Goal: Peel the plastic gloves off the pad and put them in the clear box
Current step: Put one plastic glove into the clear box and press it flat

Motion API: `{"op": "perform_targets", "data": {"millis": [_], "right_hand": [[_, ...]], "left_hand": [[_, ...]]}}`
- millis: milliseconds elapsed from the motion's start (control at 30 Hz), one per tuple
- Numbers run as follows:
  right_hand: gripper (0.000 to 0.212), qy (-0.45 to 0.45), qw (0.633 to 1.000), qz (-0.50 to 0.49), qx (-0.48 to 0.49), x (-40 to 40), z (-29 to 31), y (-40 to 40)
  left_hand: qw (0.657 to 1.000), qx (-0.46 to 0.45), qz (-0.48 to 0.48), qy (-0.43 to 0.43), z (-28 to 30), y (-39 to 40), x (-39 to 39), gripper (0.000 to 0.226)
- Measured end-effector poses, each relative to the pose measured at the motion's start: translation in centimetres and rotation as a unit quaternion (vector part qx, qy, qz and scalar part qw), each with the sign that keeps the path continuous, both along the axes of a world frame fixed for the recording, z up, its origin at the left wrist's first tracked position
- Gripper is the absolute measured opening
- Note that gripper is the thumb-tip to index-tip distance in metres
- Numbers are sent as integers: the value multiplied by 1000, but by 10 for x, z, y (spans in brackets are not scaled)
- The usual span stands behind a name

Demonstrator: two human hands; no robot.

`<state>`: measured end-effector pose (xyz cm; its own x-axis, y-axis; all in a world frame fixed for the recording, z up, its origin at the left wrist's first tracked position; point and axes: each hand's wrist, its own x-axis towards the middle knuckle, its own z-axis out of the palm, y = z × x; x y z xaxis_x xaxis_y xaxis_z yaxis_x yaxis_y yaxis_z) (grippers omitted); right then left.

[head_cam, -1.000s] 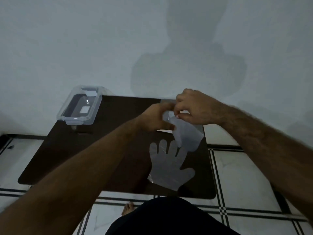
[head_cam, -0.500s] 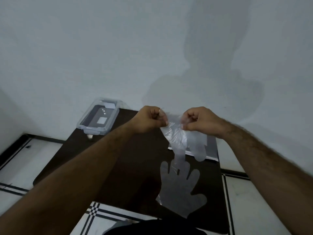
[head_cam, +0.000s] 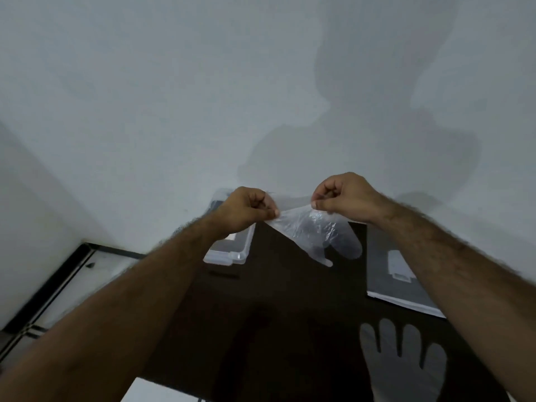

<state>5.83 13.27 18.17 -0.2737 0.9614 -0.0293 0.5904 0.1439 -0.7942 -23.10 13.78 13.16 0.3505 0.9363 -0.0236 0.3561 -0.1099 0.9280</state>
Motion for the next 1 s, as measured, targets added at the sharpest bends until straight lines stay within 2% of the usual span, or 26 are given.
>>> {"op": "perform_targets", "data": {"millis": [167,433,533,633,700,1000], "right_hand": [[17,-20,999,10,-30,-76,-1,63],[10,-104,994,-13,-1,-163,-19,145],[8,-136,990,-20,31,-180,-20,167],[5,-139,986,-41,82,-190,-19,181],[6,-148,980,-51,125,-194,-18,185],[10,-166,945,3,281,-199,-41,145]], "left_hand": [[999,32,10,29,-5,70,-79,8],[999,21,33,38,-19,156,-155,11],[998,24,53,26,-19,179,-165,12],[997,38,61,17,-16,196,-172,2],[995,68,72,15,-14,203,-176,7],[985,164,52,4,-36,172,-201,7]]}}
